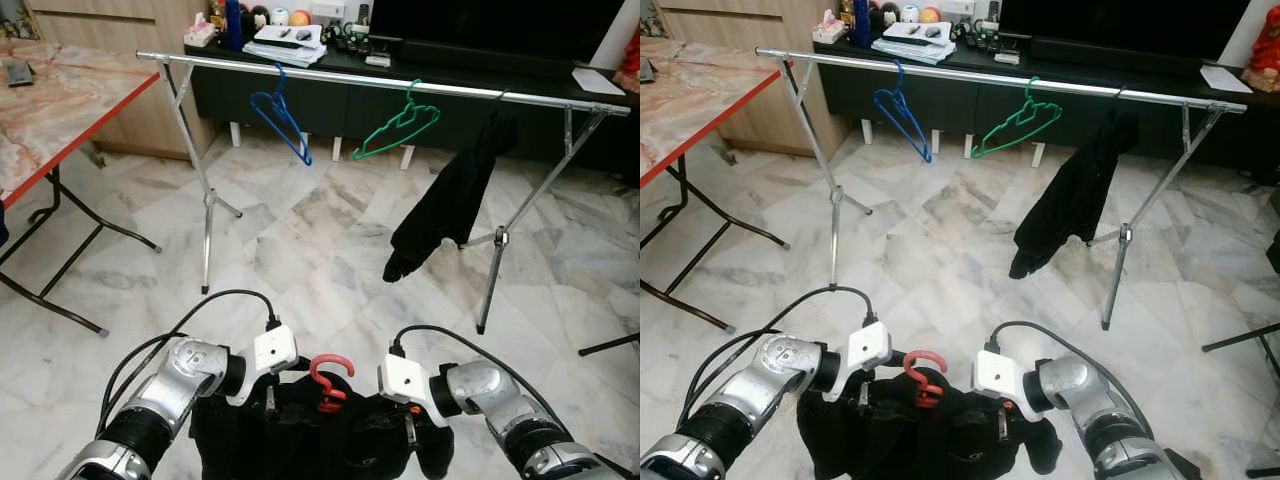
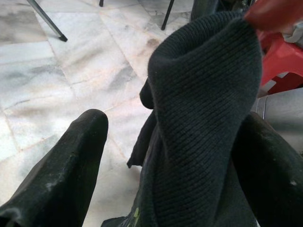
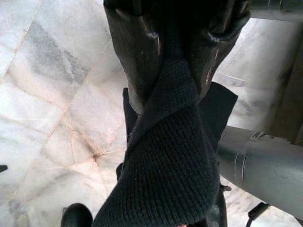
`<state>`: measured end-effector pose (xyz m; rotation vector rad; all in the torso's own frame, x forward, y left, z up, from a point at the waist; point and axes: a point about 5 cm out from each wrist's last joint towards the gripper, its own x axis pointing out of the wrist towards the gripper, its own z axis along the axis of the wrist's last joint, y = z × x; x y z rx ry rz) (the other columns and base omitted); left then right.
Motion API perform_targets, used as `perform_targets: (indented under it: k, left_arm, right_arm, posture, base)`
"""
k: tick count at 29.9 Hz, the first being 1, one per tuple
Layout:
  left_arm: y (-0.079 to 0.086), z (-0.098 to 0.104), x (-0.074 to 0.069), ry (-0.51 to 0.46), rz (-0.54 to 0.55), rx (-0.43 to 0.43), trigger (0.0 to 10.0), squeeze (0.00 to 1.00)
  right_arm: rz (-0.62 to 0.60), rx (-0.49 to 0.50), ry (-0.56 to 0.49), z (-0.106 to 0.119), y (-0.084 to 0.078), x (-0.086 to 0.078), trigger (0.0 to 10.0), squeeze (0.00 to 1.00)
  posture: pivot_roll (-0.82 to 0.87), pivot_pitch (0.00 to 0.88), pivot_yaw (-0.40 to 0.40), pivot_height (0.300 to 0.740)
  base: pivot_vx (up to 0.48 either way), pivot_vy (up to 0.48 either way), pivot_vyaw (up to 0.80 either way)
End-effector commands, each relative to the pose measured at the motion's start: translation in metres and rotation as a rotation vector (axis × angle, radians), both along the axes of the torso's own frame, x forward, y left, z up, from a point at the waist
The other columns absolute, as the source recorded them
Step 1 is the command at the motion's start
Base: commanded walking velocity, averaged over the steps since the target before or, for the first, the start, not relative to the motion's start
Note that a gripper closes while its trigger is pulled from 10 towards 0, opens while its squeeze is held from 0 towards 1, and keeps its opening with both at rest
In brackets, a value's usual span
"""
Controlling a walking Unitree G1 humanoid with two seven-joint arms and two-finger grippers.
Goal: Hang hanger
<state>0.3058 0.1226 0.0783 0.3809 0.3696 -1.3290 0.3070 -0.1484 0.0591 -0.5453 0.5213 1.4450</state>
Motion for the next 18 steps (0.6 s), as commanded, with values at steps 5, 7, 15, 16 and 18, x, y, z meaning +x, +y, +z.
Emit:
perform_targets:
  k: [5, 7, 15, 16, 18]
  left_arm:
    - [-0.0017, -0.0059, -0.003, 0.021, -0.023, 0.021, 6.3, 0.0]
    - [-0.0024, -0.0065, -0.0029, 0.022, -0.021, 0.019, 2.5, 0.0]
    - [-0.0043, -0.0076, -0.0028, 0.027, -0.012, 0.005, 0.0, 0.0]
    - [-0.0044, -0.0076, -0.0028, 0.027, -0.011, 0.004, 0.0, 0.0]
    - [-0.0045, -0.0077, -0.0027, 0.027, -0.01, 0.002, 0.0, 0.0]
  right_arm:
    - [0.007, 0.045, -0.082, 0.0169, 0.0067, 0.0113, 0.0, 0.0]
    - [0.006, 0.046, -0.084, 0.0176, 0.0073, 0.0119, 0.0, 0.0]
    - [0.002, 0.05, -0.091, 0.0185, 0.0096, 0.0131, 0.0, 0.0]
    - [0.002, 0.05, -0.092, 0.0185, 0.0098, 0.0132, 0.0, 0.0]
    - [0.001, 0.05, -0.091, 0.0185, 0.0099, 0.0132, 0.0, 0.0]
  posture:
    - [-0.04, 0.105, -0.061, 0.74]
    - [-0.04, 0.105, -0.061, 0.74]
    - [-0.04, 0.111, -0.063, 0.74]
    - [-0.04, 0.111, -0.063, 0.74]
    - [-0.04, 0.111, -0.063, 0.74]
  base:
    - [0.0, 0.0, 0.0]
    - [0.0, 0.0, 0.0]
    - [0.0, 0.0, 0.0]
    - [0.0, 0.0, 0.0]
    - [0.0, 0.0, 0.0]
